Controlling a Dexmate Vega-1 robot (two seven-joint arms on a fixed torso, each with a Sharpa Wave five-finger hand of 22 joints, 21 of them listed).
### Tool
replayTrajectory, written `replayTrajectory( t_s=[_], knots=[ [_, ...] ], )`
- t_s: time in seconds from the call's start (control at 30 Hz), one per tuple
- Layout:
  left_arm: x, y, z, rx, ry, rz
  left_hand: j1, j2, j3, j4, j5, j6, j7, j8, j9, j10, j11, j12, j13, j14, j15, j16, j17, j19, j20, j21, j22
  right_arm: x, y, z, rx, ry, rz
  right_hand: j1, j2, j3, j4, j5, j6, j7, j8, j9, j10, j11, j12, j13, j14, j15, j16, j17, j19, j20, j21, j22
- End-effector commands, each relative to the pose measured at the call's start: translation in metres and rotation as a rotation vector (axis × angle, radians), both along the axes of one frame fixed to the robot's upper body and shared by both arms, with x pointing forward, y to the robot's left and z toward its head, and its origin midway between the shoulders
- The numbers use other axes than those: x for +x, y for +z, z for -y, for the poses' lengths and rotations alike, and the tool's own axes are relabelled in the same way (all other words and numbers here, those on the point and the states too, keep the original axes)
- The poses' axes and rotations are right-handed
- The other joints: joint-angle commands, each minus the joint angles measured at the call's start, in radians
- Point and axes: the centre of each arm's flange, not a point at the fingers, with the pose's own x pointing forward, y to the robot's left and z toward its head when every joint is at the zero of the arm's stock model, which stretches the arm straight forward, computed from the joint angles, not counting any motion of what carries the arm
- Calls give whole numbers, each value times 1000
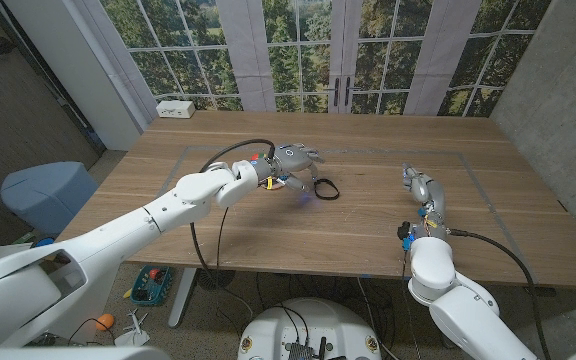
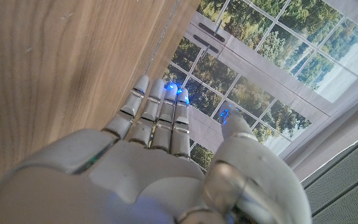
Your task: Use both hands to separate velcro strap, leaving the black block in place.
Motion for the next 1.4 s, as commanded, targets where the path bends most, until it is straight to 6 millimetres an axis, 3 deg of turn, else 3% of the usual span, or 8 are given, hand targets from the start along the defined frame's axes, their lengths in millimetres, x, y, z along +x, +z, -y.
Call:
replayTrajectory(
  t_s=[0.03,1.07,1.4],
  knots=[
    [15,-5,7,107,21,-30,18,6,7,1,5,-6,0,-5,-2,-6,-3,-1,1,-7,-77,-2,0,-4,0,-6,-1,1,-3,5,4,5,-1,9,8,-4,-2,-5,0,3,4,5,-3,1,4,5,-6,-1,5,6,-1,-4,6,2],
    [43,-21,27,139,-76,-26,66,77,33,15,1,-38,-1,-45,-25,4,9,11,-1,11,-80,13,3,17,-3,-14,1,4,-5,12,8,3,15,8,10,-19,1,-5,5,5,8,6,3,2,8,19,-2,1,11,18,-3,-4,11,3],
    [48,-33,25,140,-110,-19,107,74,27,1,1,88,1,-19,-36,65,-17,29,-3,56,-107,20,-2,56,-19,-17,1,3,-4,12,2,5,20,8,11,-22,0,-5,8,4,9,6,1,3,8,22,-3,1,11,20,-3,-6,13,3]
  ],
)
